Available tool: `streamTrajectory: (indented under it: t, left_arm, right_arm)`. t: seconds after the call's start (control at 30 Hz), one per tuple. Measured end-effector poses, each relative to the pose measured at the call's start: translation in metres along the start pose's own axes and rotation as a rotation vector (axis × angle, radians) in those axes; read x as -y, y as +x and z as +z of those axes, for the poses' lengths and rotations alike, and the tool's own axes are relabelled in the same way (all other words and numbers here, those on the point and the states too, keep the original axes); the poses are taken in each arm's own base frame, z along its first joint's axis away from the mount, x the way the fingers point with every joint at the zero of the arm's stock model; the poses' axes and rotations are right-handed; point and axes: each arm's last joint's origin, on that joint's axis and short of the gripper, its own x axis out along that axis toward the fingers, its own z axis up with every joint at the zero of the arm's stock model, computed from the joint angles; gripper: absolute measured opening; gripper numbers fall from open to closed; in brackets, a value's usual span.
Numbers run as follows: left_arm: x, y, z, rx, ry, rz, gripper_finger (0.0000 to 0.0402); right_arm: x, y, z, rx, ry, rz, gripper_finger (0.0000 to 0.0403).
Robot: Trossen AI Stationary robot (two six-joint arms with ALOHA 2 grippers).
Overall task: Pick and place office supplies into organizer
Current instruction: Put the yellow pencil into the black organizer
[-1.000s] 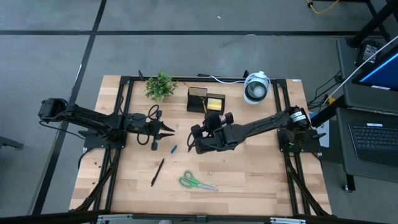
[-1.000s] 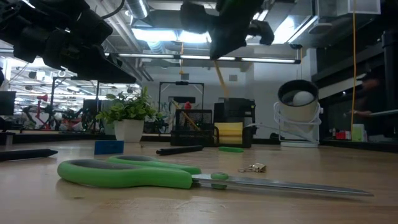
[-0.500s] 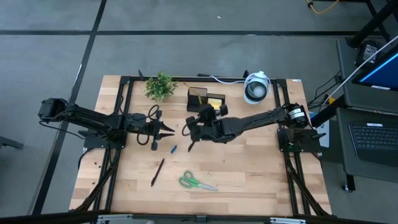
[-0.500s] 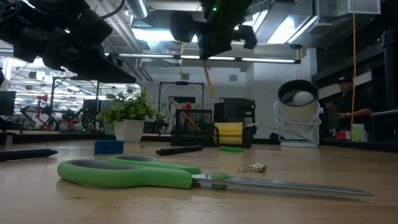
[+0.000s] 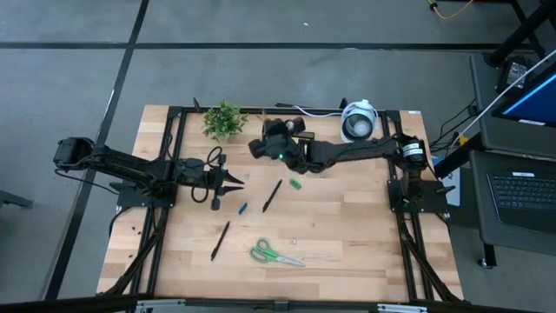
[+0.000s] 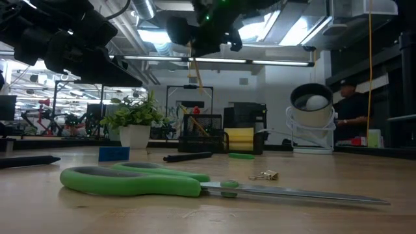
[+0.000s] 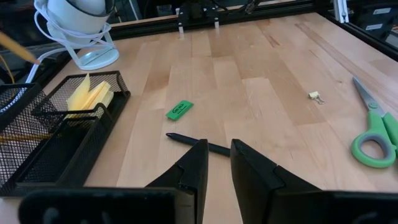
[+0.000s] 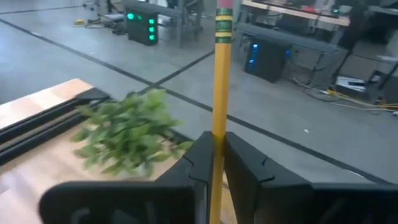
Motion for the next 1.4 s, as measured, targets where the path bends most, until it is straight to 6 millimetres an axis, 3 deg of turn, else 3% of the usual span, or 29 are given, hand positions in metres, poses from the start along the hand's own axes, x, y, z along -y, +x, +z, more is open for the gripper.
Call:
streamTrajectory:
  t: [0.3, 0.53, 0.83, 1.4]
  left_arm:
    - [0.0, 0.0, 0.0, 0.0, 0.0, 0.0, 0.0063]
    - [0.0, 0.0, 0.0, 0.0, 0.0, 0.0, 0.0063]
    - [0.0, 0.0, 0.0, 0.0, 0.0, 0.004, 0.0063]
    - [0.0, 0.0, 0.001, 0.01, -0.001, 0.01, 0.0063]
  right_arm:
    - [0.029, 0.037, 0.005, -0.013, 0.012, -0.052, 0.0037]
    - [0.044, 0.056, -0.023, 0.104, 0.03, 0.015, 0.0037]
    - [0.063, 0.06, -0.069, 0.103, 0.042, 0.001, 0.0037]
    - [0.073, 0.053, -0.1, 0.144, 0.084, 0.08, 0.0037]
